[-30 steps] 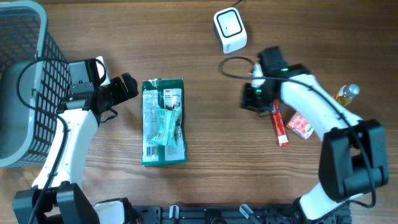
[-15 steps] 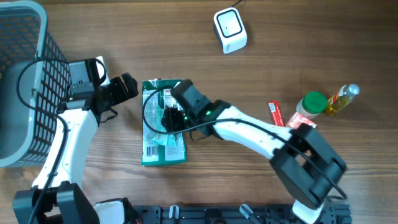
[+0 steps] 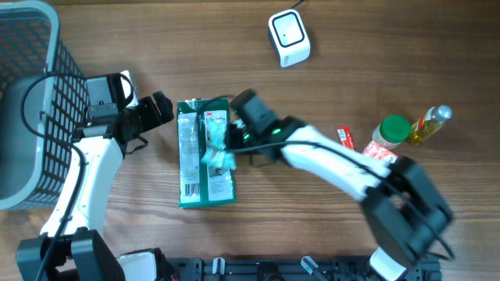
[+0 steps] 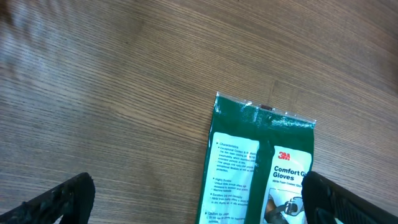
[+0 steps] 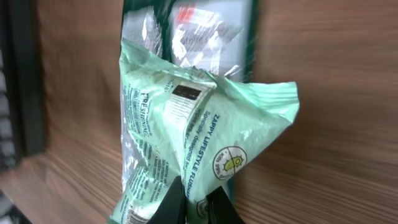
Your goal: Scan the item barcode
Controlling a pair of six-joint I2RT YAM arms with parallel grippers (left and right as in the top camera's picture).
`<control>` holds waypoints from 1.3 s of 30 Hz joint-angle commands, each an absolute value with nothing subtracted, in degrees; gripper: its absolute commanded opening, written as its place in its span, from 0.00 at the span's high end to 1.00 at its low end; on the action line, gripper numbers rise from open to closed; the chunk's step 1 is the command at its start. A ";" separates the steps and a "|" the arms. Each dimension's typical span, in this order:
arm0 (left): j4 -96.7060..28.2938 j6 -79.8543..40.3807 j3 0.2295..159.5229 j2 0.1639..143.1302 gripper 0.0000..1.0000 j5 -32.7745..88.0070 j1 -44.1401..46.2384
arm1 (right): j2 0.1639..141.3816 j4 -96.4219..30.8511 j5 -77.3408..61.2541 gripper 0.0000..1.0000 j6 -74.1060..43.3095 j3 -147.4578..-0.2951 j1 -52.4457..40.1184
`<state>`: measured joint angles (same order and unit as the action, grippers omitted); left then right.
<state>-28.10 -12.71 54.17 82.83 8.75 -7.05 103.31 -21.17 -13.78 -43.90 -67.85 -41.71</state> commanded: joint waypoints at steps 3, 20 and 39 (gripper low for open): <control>-27.94 -11.99 54.43 82.59 0.00 8.45 -7.31 | 99.92 -29.76 -10.57 0.96 -43.51 -67.00 -34.06; -27.94 -11.99 54.43 82.59 0.00 8.45 -7.31 | 98.04 -24.99 -16.71 0.57 -41.93 -65.43 -30.20; -27.94 -11.99 54.43 82.59 0.00 8.45 -7.31 | 116.75 -17.98 -23.66 0.96 -41.93 -62.11 -33.56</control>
<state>-28.10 -12.71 54.17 82.83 8.78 -7.05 112.44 -17.52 -22.57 -42.24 -63.02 -33.15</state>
